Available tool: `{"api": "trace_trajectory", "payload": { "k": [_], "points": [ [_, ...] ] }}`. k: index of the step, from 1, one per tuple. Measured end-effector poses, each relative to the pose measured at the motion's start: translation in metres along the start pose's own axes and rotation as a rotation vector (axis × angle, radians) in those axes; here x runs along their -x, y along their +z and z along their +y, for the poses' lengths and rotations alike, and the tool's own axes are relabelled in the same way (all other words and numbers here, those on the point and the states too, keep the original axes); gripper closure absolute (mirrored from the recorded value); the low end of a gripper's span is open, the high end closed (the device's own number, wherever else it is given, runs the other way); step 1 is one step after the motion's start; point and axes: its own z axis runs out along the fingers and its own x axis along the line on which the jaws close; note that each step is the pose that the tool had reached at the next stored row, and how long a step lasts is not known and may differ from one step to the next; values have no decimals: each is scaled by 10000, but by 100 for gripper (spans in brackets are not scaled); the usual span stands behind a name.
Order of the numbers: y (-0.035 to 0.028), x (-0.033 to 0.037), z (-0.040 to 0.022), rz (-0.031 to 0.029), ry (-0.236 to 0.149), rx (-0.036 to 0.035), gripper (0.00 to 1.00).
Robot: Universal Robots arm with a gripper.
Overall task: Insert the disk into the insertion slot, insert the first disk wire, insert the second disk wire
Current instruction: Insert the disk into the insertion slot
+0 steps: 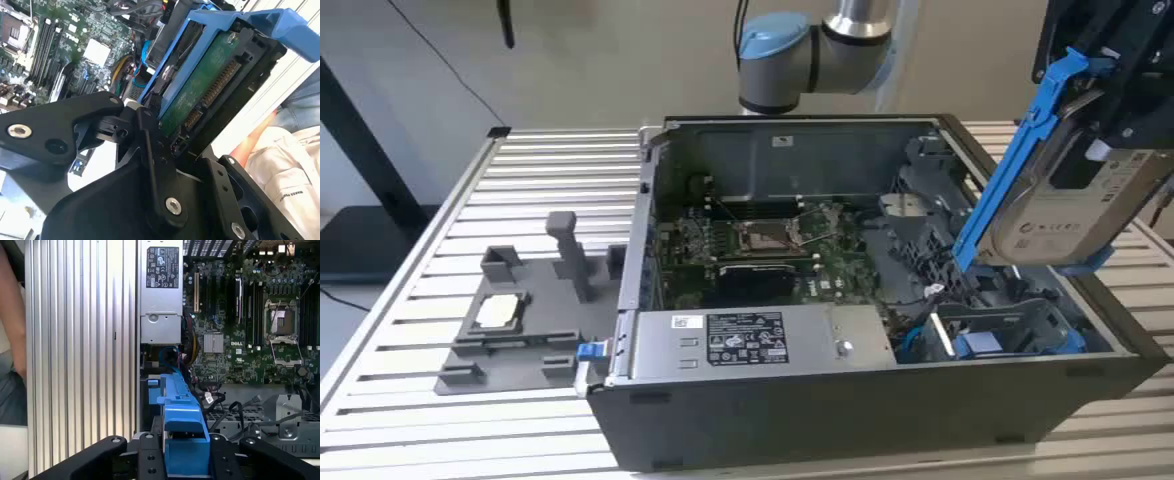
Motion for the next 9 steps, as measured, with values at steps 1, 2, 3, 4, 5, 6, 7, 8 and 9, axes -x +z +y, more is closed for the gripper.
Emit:
{"api": "trace_trajectory", "payload": {
  "k": [1,2,3,4,5,6,7,8,9],
  "points": [
    [0,0,0,0,0,0,67],
    [0,0,0,0,0,0,67],
    [0,0,0,0,1,0,67],
    [0,0,0,0,0,0,67],
    [0,0,0,1,0,0,67],
    [0,0,0,0,0,0,67],
    [0,0,0,1,0,0,67],
    [0,0,0,2,0,0,67],
    [1,0,0,2,0,0,67]
  ]
}}
